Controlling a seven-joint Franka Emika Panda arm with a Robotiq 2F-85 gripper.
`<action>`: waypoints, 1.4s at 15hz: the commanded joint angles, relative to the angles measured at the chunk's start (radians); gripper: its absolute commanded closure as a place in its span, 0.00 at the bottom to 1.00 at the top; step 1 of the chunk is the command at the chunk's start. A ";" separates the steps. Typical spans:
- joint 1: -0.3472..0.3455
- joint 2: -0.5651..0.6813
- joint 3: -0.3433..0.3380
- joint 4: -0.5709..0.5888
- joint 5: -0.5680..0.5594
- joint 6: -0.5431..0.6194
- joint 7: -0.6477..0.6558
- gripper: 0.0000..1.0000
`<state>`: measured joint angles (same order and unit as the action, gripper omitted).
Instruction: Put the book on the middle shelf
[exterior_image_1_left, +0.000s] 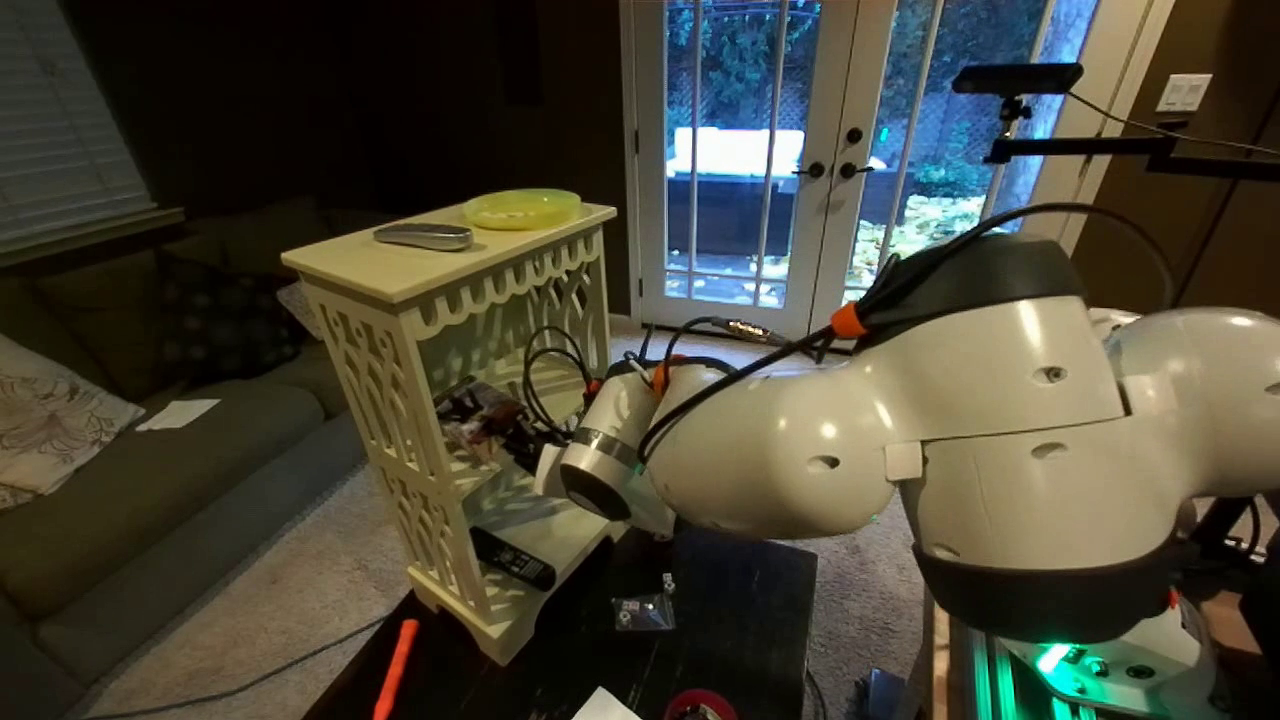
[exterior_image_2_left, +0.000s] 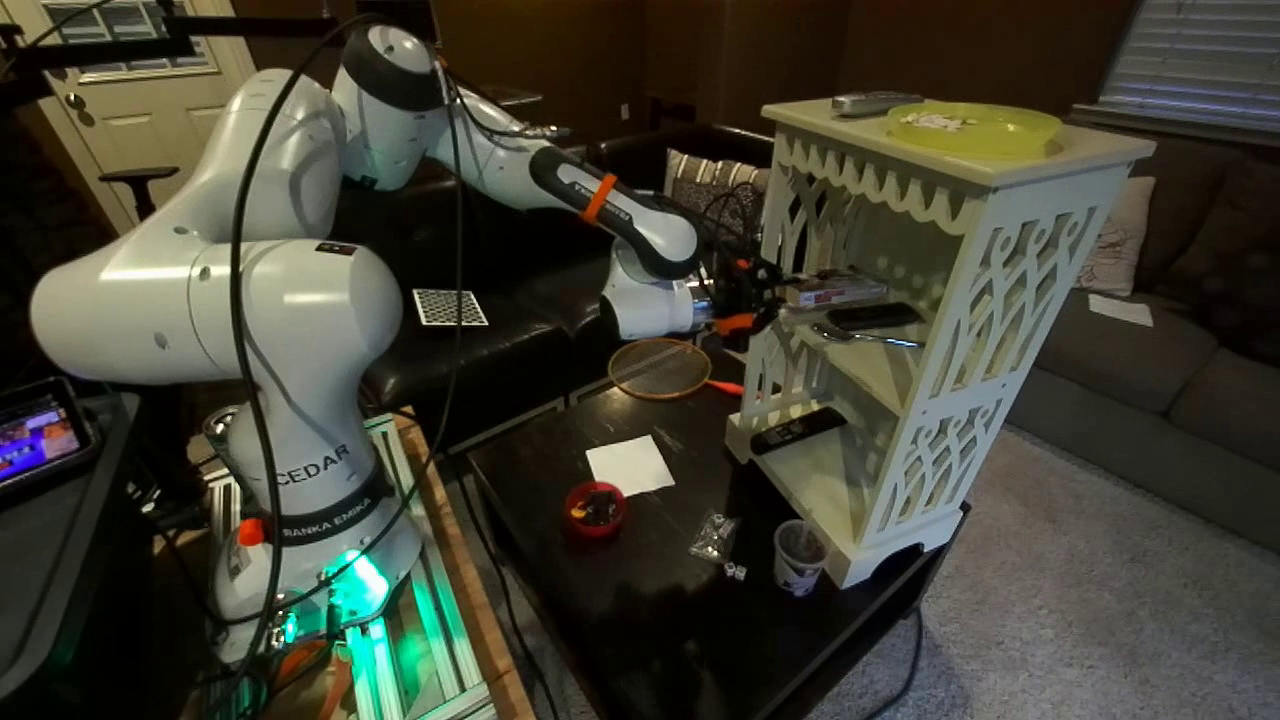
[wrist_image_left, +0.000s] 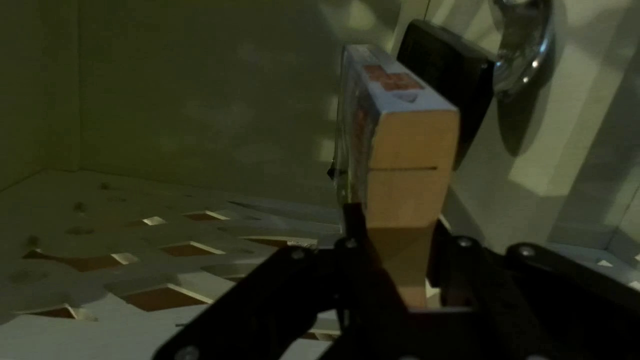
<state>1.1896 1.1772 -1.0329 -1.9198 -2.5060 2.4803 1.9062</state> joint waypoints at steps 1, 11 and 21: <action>0.007 0.120 -0.037 0.099 -0.008 0.055 0.095 0.93; -0.037 0.174 -0.107 0.135 -0.008 0.098 0.185 0.03; 0.149 -0.074 -0.103 -0.067 -0.009 0.201 0.013 0.00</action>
<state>1.2817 1.2068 -1.0981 -1.8626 -2.5059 2.6693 1.9747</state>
